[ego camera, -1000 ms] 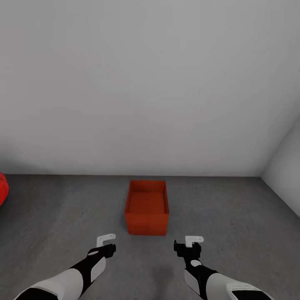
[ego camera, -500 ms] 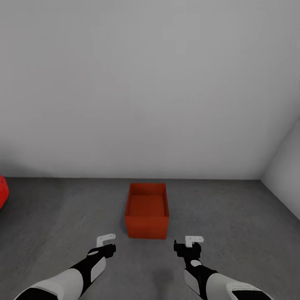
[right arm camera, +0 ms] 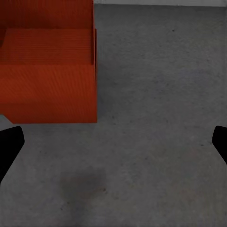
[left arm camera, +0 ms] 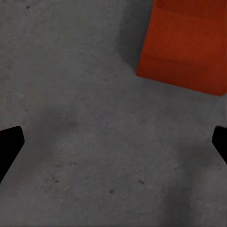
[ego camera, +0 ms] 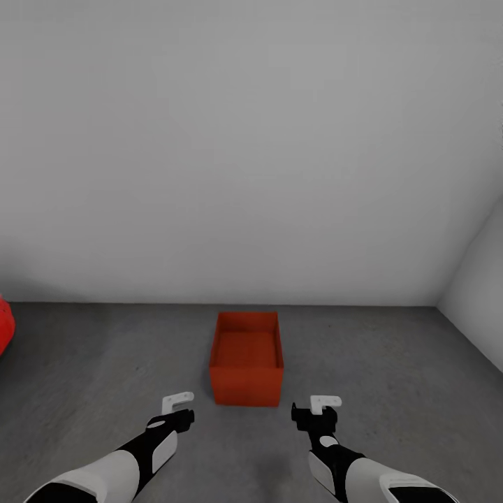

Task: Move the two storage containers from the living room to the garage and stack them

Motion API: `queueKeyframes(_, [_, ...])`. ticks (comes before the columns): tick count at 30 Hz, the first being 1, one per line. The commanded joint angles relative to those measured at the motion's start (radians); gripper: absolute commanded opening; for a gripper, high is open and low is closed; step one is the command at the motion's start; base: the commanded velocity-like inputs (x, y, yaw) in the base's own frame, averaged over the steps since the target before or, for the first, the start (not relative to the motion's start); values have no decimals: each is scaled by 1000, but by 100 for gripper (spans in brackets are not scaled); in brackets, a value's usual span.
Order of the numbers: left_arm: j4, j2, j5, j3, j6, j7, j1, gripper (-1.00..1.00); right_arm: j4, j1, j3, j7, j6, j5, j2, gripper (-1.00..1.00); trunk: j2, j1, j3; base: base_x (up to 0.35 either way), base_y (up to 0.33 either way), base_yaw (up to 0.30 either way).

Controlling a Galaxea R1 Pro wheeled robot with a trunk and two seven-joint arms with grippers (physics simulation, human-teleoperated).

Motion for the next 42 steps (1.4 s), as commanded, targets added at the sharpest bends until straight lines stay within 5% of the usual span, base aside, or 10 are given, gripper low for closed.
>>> queueKeyframes(1, [1, 0, 10, -9, -3, 4, -1, 100, 2, -1, -4, -6, -3, 9, 0, 100, -1, 0, 0, 0, 0, 0])
queueKeyframes(42, [2, -2, 11, -9, -3, 15, -1, 100, 2, -1, -3, -5, 15, 17, -1, 100, -1, 0, 67, 0, 0, 0])
